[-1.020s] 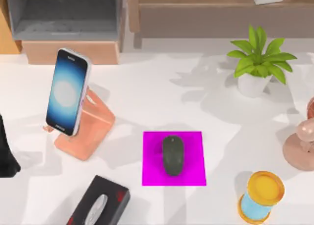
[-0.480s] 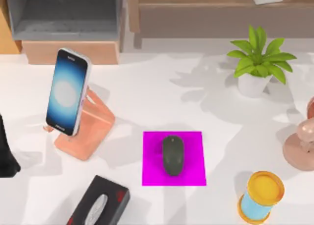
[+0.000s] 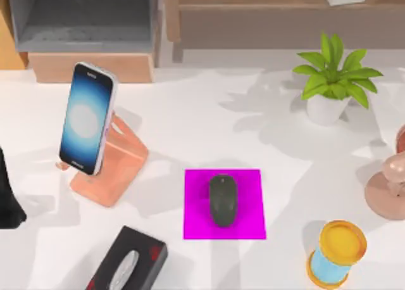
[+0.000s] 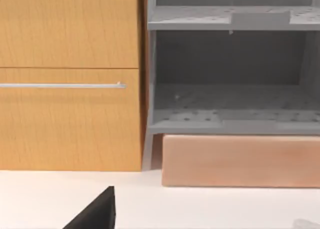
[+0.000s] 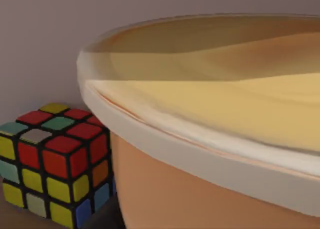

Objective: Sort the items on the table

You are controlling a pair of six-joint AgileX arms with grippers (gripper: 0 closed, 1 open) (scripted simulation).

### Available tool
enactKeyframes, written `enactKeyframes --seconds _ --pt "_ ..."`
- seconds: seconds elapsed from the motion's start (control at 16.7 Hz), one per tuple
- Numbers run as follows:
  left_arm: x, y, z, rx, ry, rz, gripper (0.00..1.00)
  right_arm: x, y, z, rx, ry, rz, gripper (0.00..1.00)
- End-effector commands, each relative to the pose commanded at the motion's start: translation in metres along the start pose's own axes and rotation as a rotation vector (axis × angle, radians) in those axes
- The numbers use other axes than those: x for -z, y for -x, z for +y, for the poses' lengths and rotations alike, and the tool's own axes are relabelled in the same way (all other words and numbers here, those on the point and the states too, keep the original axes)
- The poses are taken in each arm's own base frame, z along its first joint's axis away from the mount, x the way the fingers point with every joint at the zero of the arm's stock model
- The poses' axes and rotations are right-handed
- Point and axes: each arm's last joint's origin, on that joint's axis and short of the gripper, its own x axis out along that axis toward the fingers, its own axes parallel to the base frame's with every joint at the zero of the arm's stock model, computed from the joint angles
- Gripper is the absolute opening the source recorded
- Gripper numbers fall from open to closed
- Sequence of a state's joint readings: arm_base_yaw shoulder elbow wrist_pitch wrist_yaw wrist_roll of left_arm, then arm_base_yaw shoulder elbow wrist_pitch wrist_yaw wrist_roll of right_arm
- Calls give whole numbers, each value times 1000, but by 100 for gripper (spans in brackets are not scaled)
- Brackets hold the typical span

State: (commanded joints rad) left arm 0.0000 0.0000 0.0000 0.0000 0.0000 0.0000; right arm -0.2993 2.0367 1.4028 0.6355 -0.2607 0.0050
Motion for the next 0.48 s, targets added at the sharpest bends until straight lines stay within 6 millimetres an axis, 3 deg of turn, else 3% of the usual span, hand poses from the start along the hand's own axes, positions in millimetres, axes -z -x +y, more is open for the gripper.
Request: enactKeyframes --seconds 0.12,0.48 --pt "0 0 0 0 0 0 100 0 0 0 0 0 0 98" --pt "0 0 0 0 0 0 100 0 0 0 0 0 0 100"
